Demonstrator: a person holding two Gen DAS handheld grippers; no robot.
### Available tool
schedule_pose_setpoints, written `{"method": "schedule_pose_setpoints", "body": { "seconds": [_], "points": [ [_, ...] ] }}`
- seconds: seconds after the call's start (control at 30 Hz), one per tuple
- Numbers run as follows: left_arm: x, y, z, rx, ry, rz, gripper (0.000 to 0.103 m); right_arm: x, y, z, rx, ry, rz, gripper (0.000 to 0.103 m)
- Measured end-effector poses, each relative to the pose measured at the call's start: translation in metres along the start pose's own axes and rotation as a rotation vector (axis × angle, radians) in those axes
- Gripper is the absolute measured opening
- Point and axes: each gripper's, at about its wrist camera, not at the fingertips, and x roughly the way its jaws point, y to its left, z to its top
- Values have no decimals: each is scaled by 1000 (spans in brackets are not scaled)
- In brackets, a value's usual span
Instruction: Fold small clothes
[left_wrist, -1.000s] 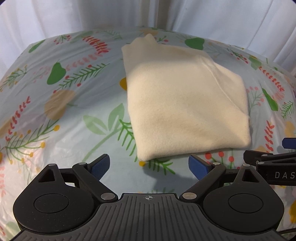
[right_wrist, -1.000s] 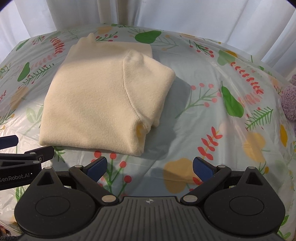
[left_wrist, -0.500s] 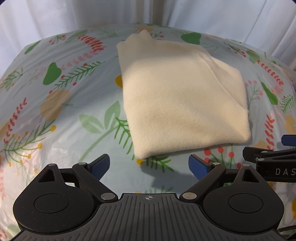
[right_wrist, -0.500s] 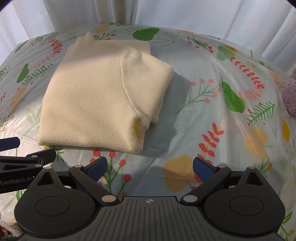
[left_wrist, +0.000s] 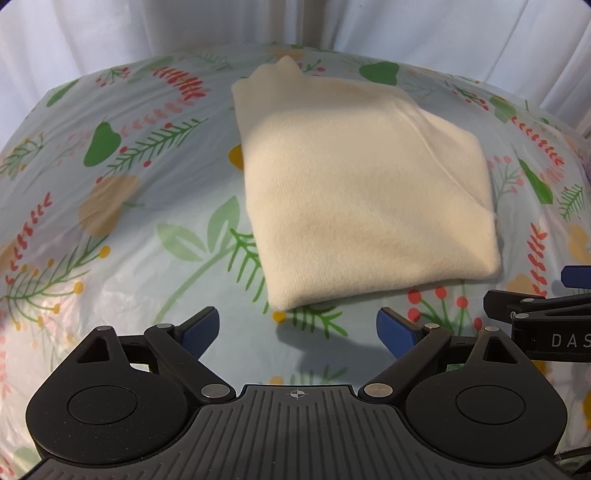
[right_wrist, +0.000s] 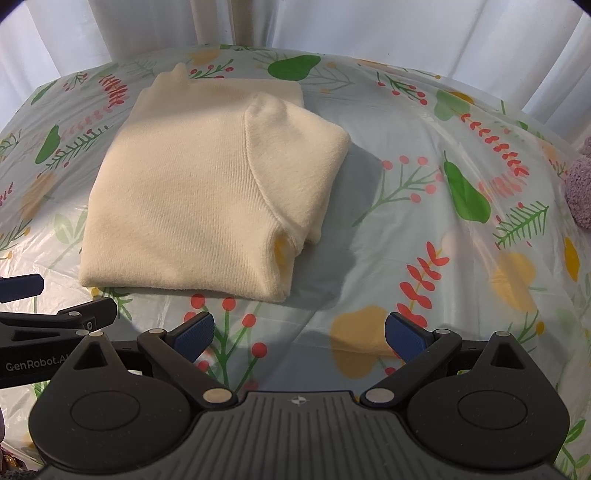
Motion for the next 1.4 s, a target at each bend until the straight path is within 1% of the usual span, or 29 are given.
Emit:
{"method": "schedule_pose_setpoints", "body": {
  "seconds": [1.4],
  "points": [
    [2, -3, 0, 0, 18, -16, 96, -3, 0, 0, -2, -9, -13, 99]
  ]
}}
